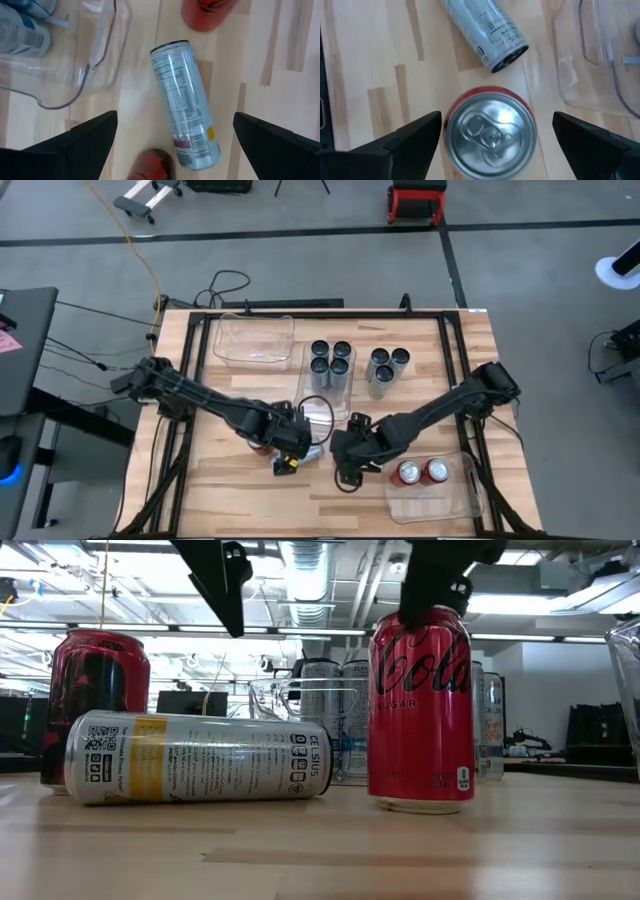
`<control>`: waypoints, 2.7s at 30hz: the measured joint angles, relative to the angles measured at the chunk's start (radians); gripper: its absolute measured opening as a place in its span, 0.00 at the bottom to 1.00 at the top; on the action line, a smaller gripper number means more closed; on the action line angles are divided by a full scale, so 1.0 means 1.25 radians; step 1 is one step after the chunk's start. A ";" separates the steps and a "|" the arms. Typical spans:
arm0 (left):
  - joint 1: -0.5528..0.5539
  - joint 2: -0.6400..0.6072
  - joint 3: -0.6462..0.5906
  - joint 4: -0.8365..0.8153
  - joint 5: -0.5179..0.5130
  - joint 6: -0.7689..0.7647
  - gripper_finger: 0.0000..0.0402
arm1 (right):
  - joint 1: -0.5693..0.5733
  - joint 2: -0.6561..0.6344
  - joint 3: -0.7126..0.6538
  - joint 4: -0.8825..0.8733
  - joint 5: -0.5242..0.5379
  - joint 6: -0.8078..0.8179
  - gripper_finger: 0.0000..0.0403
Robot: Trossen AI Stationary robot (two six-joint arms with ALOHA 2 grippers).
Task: Sort soda cans
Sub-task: Put the red soda can into the bottom transparent bin
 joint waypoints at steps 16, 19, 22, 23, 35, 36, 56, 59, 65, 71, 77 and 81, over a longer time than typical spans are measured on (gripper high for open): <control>-0.028 0.000 -0.001 -0.006 -0.029 -0.076 0.97 | -0.018 0.049 0.000 0.003 -0.055 0.065 0.74; -0.031 0.000 -0.001 -0.002 -0.045 -0.076 0.95 | -0.012 0.028 -0.002 -0.003 -0.055 0.089 0.74; -0.031 0.000 -0.001 -0.003 -0.052 -0.079 0.93 | 0.000 -0.012 -0.001 -0.008 -0.051 0.126 0.74; -0.031 0.000 -0.001 -0.002 -0.054 -0.079 0.93 | 0.008 -0.028 -0.001 -0.010 -0.048 0.137 0.74; -0.009 0.000 -0.001 0.086 -0.080 -0.039 0.92 | 0.167 -0.263 0.000 -0.041 -0.008 0.242 0.74; -0.004 0.000 -0.001 0.090 -0.080 -0.038 0.92 | 0.186 -0.281 0.000 -0.038 -0.009 0.255 0.74; 0.043 0.000 -0.001 0.143 -0.079 -0.020 0.92 | 0.464 -0.202 0.000 -0.277 0.061 0.634 0.74; 0.051 0.000 -0.001 0.143 -0.079 -0.008 0.92 | 0.470 -0.152 0.000 -0.278 0.068 0.637 0.74; 0.068 0.000 -0.001 0.143 -0.079 -0.008 0.92 | 0.467 -0.067 0.000 -0.283 0.069 0.649 0.74; 0.072 0.000 -0.001 0.143 -0.077 -0.011 0.92 | 0.462 -0.005 0.000 -0.282 0.073 0.685 0.74; 0.072 0.000 -0.001 0.143 -0.072 -0.009 0.92 | 0.461 0.023 0.000 -0.277 0.075 0.697 0.76; 0.072 0.000 -0.001 0.142 -0.071 -0.008 0.92 | 0.456 0.024 0.000 -0.277 0.075 0.711 0.83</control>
